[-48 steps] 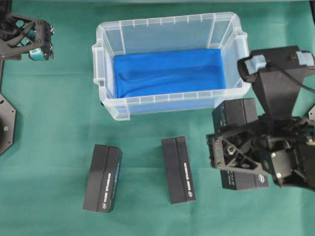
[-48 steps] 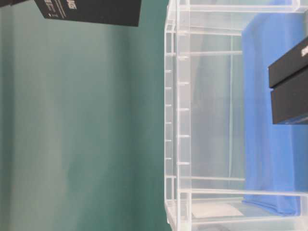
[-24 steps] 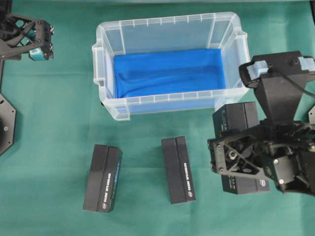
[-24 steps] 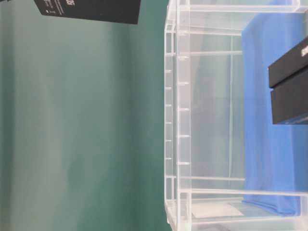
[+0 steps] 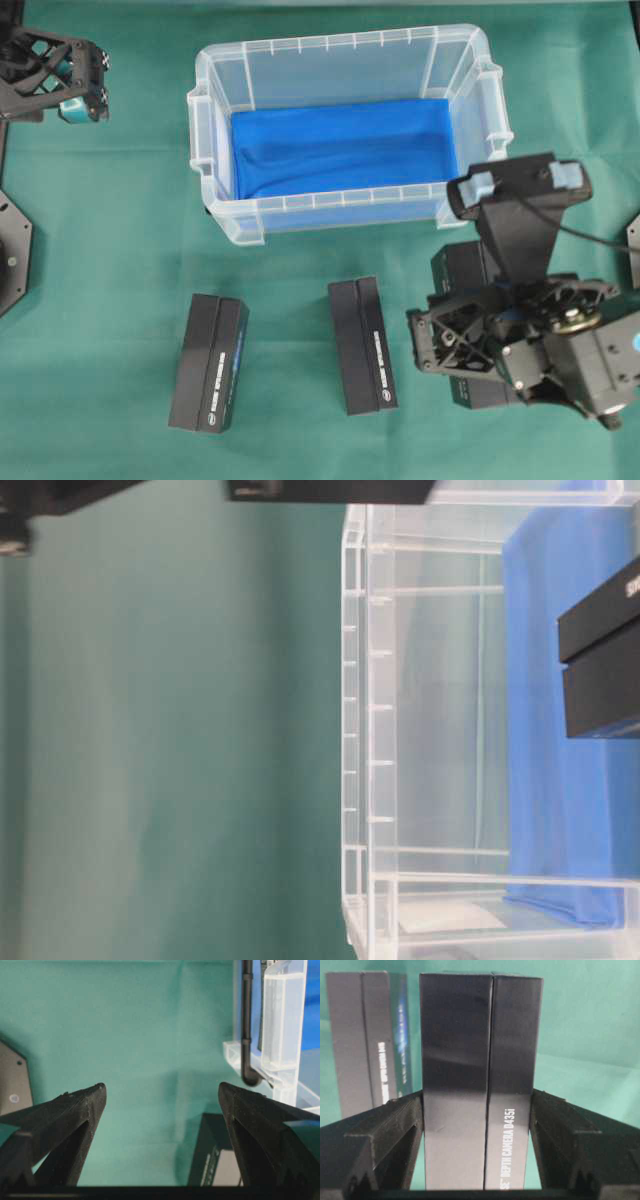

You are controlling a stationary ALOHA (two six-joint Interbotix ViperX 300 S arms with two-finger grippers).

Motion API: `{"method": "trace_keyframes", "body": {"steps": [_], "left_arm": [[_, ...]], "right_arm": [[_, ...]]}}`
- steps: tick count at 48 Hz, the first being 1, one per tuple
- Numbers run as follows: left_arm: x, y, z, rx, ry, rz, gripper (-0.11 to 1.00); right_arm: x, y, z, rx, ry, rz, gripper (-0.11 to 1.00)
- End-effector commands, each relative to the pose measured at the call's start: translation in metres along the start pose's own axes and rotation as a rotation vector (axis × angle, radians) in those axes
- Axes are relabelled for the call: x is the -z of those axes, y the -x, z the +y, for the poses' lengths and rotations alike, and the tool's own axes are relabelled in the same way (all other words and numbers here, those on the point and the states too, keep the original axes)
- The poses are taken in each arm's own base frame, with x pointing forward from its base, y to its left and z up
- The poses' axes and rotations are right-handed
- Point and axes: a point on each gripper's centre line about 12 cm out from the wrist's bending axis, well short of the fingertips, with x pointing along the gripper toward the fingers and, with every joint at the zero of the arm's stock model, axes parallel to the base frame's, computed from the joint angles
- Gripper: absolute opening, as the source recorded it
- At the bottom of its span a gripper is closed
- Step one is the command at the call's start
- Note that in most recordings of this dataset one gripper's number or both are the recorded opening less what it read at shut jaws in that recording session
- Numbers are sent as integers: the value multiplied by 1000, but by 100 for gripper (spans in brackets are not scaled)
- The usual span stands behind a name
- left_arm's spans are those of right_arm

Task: Take out the box from the case.
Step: 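Carry the box with the right gripper to the table front-right, then lower the box onto the table and open the right gripper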

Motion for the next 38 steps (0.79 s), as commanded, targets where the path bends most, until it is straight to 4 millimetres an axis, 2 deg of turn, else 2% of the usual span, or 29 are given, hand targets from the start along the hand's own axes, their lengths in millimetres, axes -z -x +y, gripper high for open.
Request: {"method": "trace_keyframes", "body": {"steps": [1, 9, 17, 27, 38], "left_arm": [[-1, 6, -1, 23, -3, -6, 96], [0, 6, -1, 25, -5, -5, 96], [0, 6, -1, 24, -7, -5, 96], [1, 6, -1, 23, -9, -3, 96], [3, 6, -2, 25, -12, 2, 96]], "right_arm": [[3, -9, -1, -32, -26, 24, 64], [11, -41, -4, -57, -53, 45, 65], [16, -70, -15, -29, -79, 48, 65], [15, -89, -22, -12, -87, 45, 64], [20, -105, -20, -34, -88, 73, 64]]}}
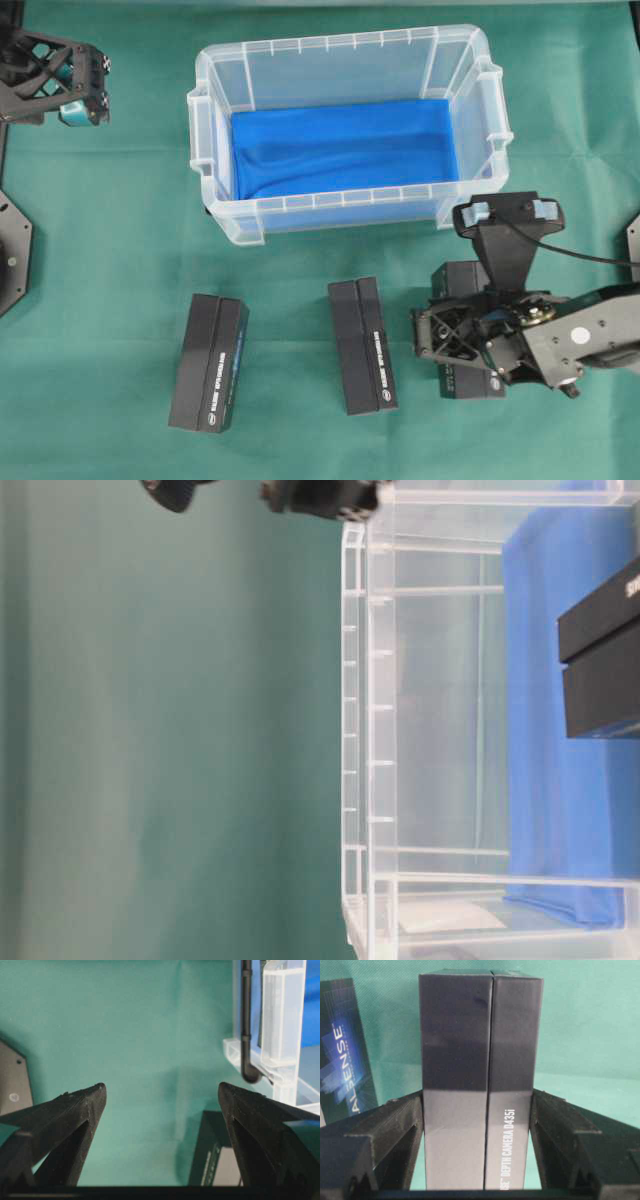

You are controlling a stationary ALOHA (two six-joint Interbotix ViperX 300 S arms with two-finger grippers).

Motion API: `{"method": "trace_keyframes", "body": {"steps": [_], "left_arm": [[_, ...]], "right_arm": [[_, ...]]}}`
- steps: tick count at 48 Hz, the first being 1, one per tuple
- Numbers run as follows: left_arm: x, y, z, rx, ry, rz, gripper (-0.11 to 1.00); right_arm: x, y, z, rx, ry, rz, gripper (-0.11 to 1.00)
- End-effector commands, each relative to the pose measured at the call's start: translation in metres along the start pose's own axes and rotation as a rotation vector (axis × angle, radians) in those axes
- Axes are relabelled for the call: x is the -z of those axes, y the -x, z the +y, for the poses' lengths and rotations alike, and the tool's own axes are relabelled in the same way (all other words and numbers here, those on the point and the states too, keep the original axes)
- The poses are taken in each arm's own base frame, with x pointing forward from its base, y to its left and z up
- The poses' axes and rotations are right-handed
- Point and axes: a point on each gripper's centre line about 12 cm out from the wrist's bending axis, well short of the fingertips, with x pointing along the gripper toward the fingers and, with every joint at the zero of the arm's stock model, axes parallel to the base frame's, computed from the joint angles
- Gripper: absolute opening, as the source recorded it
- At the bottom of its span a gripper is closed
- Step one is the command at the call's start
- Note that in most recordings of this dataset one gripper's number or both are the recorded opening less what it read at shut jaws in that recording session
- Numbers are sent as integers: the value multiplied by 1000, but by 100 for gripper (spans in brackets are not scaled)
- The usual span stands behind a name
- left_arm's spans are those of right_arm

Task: Take out the box from the case.
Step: 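Lower the box onto the table and open the right gripper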

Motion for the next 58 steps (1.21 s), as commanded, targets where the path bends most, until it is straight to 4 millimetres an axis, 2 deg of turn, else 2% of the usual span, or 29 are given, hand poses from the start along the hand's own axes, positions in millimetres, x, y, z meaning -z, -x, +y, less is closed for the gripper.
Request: {"method": "trace_keyframes", "body": {"steps": [1, 49, 55, 58], "left_arm": [[0, 6, -1, 24, -1, -4, 96], [1, 6, -2, 22, -3, -2, 96], [1, 6, -2, 23, -1, -2, 96], [1, 6, -2, 23, -1, -2, 96]], "right_arm": [[2, 3, 3, -23, -10, 21, 64], [8, 2, 11, -72, -4, 55, 66], [7, 3, 11, -62, -6, 49, 90], [7, 4, 10, -54, -5, 44, 94]]}}
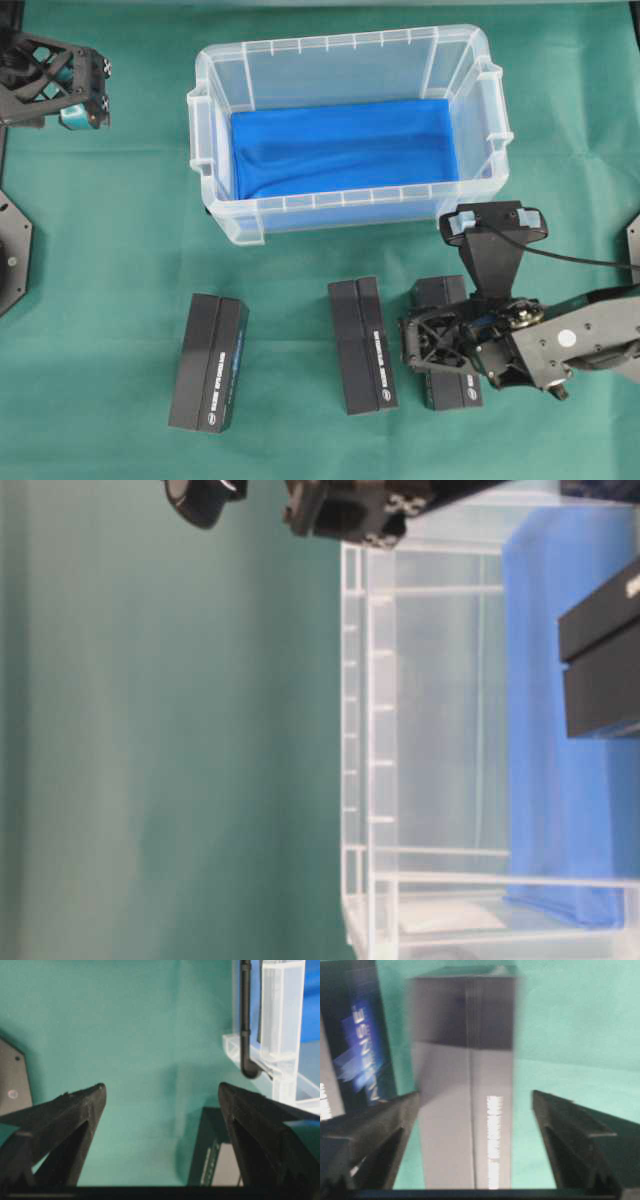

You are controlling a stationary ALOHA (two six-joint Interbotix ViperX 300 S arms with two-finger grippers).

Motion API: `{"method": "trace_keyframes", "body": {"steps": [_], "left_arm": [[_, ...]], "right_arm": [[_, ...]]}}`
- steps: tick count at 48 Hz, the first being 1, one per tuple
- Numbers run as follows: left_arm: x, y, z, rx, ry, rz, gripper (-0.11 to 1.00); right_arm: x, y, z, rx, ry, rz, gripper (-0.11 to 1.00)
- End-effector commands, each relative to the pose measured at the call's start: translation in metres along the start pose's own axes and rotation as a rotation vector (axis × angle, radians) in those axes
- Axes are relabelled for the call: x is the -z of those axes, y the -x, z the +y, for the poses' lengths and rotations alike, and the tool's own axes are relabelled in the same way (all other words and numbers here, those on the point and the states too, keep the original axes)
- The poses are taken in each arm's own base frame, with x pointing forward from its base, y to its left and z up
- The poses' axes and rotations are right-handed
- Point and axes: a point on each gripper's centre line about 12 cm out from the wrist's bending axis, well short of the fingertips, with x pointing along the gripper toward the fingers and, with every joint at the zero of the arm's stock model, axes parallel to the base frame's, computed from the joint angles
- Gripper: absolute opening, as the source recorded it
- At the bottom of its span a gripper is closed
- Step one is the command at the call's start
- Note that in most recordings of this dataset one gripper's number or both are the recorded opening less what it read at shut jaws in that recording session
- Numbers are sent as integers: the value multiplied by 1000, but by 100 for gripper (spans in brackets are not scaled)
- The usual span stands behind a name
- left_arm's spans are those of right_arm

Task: Take out the box from the case.
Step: 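Lower the box onto the table and open the right gripper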

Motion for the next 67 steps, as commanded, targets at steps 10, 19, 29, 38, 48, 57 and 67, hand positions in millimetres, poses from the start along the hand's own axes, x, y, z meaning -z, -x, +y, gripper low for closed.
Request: {"method": "trace_keyframes", "body": {"steps": [10, 19, 29, 38, 48, 57, 67], "left_arm": [[-1, 6, -1, 20, 1, -7, 96], [-1, 6, -1, 20, 1, -7, 96], [-1, 5, -2, 20, 3, -7, 96], [-1, 5, -2, 20, 3, -7, 96], [-1, 6, -2, 22, 3, -7, 96], [-1, 6, -2, 22, 3, -7, 96], [-1, 6, -2, 24, 3, -6, 96]], "right_arm": [[-1, 13, 4, -15, -4, 1, 92], [-1, 17, 6, -26, 2, 6, 92], [-5, 43, 13, -46, 2, 3, 92], [-13, 82, 16, -50, 10, -17, 91], [-23, 119, 22, -73, 26, -52, 91], [-27, 142, 27, -92, 39, -50, 91], [-28, 146, 28, -96, 53, -53, 91]]}}
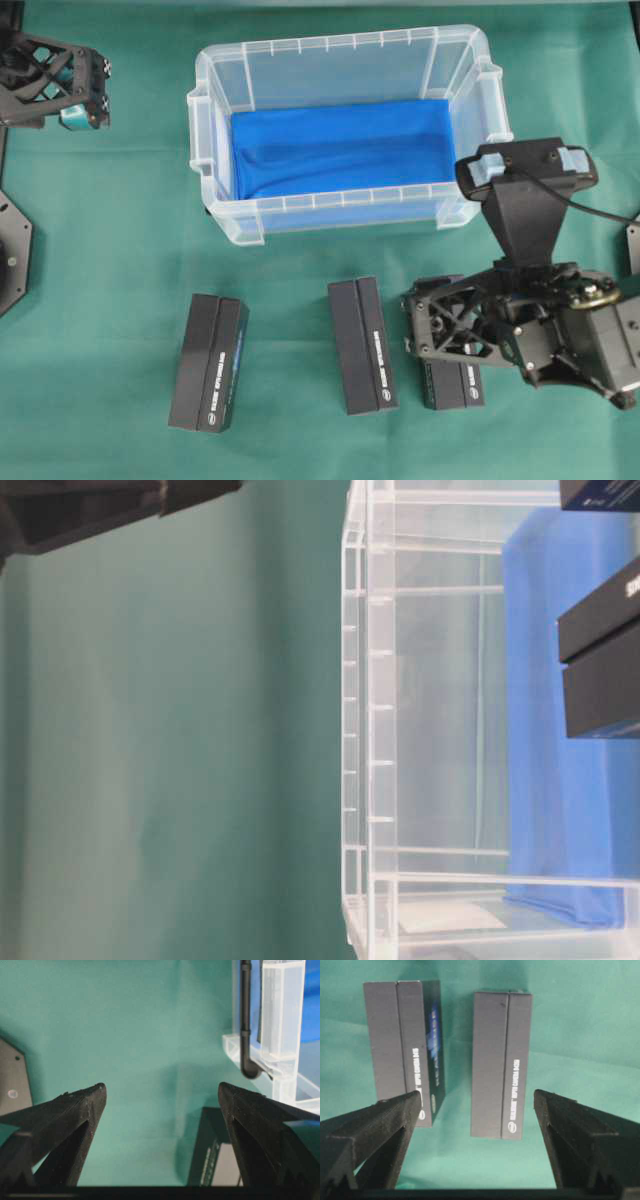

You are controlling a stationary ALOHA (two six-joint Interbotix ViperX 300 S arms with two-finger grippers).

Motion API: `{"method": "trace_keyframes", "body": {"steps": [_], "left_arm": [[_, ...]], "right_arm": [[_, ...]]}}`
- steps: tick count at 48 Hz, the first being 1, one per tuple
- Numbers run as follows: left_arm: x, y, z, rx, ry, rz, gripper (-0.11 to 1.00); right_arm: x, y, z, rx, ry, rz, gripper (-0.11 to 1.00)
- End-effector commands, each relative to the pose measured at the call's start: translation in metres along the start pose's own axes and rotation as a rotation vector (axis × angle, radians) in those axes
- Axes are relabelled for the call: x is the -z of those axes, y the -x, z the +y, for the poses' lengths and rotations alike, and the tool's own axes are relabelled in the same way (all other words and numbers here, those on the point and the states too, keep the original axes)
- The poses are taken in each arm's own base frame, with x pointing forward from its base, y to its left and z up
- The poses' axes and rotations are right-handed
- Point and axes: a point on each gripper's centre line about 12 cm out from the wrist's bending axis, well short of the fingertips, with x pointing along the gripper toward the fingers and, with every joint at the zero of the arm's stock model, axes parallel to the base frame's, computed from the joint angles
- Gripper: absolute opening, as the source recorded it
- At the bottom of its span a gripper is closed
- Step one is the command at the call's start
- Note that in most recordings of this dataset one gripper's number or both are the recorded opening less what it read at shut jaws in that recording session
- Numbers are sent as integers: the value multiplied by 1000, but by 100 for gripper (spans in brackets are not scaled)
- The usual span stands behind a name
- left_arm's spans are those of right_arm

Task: Take out the box from the case.

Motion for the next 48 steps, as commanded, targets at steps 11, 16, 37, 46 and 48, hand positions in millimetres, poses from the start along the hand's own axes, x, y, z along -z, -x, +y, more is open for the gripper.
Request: {"method": "trace_keyframes", "body": {"steps": [11, 16, 37, 46, 48], "left_arm": [[0, 7, -1, 25, 4, -2, 96], [0, 7, 0, 20, 4, -1, 96], [0, 6, -2, 20, 9, 6, 96], [1, 6, -2, 22, 8, 10, 96], [1, 6, -2, 20, 10, 11, 96]], "right_arm": [[-5, 17, -21, 0, -4, 46, 91], [-6, 21, -37, 1, 2, 55, 91], [-18, 36, -94, 2, 46, 83, 91], [-32, 34, -103, -6, 44, 62, 91], [-38, 33, -105, -6, 45, 58, 91]]}}
